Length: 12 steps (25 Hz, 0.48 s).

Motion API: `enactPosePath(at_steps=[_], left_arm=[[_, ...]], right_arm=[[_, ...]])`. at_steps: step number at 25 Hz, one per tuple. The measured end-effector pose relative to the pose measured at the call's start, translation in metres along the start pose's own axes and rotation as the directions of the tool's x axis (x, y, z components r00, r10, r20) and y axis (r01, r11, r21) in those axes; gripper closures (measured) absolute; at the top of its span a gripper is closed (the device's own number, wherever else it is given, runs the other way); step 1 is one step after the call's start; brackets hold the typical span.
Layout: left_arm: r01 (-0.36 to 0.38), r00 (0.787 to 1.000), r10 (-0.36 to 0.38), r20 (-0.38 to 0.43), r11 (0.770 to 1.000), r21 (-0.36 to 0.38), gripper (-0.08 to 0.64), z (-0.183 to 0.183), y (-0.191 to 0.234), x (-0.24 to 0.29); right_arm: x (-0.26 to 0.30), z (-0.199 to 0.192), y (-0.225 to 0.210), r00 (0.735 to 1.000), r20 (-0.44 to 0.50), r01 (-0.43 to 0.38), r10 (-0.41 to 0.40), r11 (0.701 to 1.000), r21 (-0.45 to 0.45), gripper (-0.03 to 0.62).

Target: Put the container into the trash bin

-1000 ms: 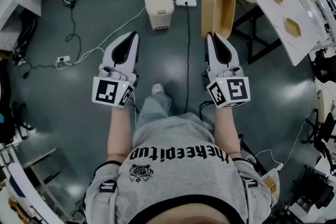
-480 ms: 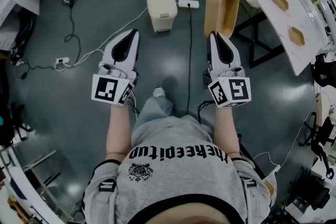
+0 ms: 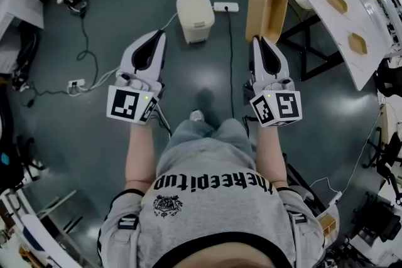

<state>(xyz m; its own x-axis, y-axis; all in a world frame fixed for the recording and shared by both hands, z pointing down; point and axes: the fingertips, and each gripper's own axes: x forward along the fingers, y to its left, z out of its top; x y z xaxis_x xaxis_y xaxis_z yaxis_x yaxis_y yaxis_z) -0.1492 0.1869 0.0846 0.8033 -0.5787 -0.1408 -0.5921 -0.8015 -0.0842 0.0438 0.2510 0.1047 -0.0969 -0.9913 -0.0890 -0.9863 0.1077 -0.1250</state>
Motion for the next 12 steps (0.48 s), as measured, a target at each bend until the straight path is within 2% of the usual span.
enactPosePath(at_steps=[12], left_arm=[[0.008, 1.000, -0.008, 0.000, 1.000, -0.028, 0.549, -0.012, 0.020, 0.023]], right_arm=[[0.027, -0.007, -0.012, 1.000, -0.028, 0.010, -0.010, 1.000, -0.005, 0.571]])
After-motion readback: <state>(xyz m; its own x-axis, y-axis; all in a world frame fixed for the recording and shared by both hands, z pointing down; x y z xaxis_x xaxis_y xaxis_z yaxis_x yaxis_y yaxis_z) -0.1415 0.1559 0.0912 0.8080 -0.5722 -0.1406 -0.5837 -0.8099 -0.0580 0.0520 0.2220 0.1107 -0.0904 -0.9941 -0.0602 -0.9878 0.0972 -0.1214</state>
